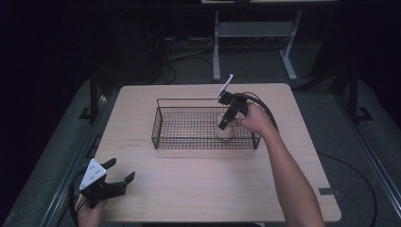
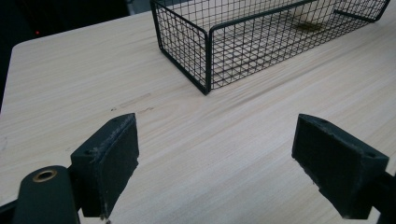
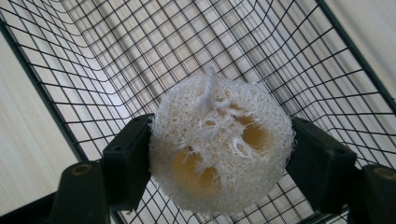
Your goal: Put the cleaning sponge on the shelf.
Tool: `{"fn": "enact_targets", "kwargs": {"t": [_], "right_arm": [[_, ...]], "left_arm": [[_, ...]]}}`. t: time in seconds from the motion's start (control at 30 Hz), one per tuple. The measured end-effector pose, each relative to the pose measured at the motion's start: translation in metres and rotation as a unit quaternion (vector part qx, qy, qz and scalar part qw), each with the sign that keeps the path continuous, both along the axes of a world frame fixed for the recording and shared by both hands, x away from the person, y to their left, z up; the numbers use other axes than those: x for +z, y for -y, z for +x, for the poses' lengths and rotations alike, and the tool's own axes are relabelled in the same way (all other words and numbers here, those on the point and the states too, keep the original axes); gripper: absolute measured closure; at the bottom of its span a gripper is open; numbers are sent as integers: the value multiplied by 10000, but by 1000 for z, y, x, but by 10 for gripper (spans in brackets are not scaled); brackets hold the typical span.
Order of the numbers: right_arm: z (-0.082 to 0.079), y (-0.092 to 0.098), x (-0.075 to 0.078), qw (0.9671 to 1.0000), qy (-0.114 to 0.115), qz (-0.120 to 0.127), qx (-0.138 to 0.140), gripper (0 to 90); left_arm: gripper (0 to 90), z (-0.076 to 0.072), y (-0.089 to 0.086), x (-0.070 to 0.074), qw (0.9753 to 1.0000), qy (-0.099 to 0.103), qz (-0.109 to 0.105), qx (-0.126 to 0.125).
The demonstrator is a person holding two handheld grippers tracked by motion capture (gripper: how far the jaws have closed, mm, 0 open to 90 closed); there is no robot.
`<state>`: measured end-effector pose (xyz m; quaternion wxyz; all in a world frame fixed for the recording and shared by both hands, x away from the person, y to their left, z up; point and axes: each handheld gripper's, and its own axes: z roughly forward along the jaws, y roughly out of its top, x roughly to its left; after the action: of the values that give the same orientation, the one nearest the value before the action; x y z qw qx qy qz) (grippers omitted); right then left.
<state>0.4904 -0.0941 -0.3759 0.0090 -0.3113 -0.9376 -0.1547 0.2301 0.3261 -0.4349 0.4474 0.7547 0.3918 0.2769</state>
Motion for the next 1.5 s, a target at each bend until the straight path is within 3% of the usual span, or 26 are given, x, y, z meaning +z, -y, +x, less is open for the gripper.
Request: {"fn": "enact_targets", "kwargs": {"t": [0.43, 0.73, 1.5], "right_arm": [[0, 0, -16, 9999, -132, 90, -44, 267], [-2, 3, -12, 9999, -98, 76, -73, 207], [-22, 17, 22, 9996, 170, 232, -18, 189]], "left_arm": [[140, 0, -1, 0, 10000, 11, 9, 14], [140, -1, -2, 0, 10000, 4, 2, 20], [139, -1, 0, 0, 10000, 2, 27, -20]]}}
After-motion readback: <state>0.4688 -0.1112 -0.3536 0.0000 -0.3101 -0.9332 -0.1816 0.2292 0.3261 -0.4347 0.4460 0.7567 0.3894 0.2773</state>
